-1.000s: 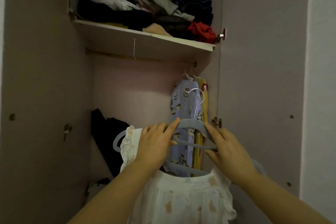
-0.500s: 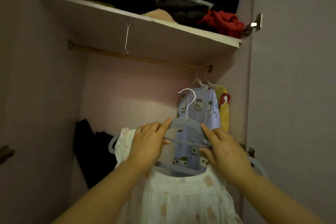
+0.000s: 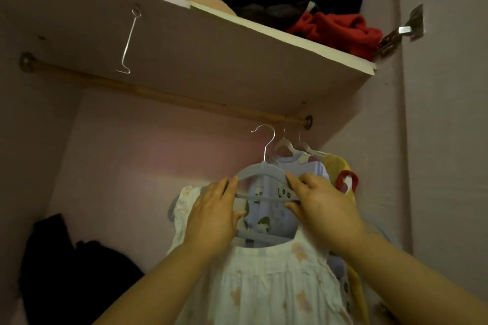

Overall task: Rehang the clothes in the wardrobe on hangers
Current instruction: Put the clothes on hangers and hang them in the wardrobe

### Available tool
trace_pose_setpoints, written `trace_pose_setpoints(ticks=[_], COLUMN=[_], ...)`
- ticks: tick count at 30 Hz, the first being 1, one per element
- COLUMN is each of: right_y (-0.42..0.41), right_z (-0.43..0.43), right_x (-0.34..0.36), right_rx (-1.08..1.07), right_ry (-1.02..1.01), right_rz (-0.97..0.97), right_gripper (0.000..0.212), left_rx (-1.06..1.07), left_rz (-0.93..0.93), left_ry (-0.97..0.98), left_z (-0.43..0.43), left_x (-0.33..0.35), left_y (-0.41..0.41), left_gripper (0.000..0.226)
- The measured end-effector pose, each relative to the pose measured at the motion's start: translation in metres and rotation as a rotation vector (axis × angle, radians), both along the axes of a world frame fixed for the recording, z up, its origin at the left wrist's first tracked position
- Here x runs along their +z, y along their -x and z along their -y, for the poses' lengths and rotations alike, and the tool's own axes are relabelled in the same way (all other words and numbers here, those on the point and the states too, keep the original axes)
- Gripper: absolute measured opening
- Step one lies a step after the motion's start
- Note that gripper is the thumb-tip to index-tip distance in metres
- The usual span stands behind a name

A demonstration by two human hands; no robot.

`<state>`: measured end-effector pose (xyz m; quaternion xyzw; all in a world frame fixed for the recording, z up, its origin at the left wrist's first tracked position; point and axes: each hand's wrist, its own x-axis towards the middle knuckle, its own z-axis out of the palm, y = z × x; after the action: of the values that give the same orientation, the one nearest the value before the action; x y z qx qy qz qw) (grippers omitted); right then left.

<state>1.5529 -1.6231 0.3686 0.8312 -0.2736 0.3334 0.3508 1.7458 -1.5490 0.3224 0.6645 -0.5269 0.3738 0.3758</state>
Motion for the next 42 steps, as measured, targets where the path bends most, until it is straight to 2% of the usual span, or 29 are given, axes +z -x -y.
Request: trace_pose_setpoints(ticks=[3,12,16,21,26,31,36,42], right_y=[-0.022,-0.083,-0.099,-0.123,-0.144,-0.142,-0.135,-0.117], right_z=[0.024,0.08,0.096,0.11,0.126,0.128,0.111,0.062], right_x=[0.026,0.091,0.107,0.116,0.091,0.076,0.048,-0.015], right_rx=[-0.059,-0.239,-0.295,-0.345,-0.395,-0.372,-0.321,-0.205], right_ry=[-0.004,0.019,0.034,0.022,-0.042,0.025,0.127,-0.026], right_rz=[0.052,0.153,0.213,0.213,0.216,0.231,0.144,0.018], right_gripper=[0.059,0.043,0.035,0.035,0.041,0.041,0.047,0.045], left_rx=[-0.046,-0.076,-0.084,-0.075,-0.076,-0.042,-0.016,0.032], left_rz=[-0.034,0.026,0.005,0.005,-0.011,-0.018,-0.029,-0.068], left_ry=[-0.01,-0.021,-0.042,-0.106,-0.166,-0.218,-0.257,-0.317], left_z=[0.035,0.115,0.136,0.147,0.146,0.137,0.116,0.064], left_x=[0.01,0.036,0.035,0.023,0.004,-0.01,-0.016,-0.035], left_y=[-0.021,-0.086,-0.109,-0.13,-0.141,-0.145,-0.131,-0.093], left_gripper=[0.066,0.061,0.059,0.058,0.056,0.055,0.054,0.054])
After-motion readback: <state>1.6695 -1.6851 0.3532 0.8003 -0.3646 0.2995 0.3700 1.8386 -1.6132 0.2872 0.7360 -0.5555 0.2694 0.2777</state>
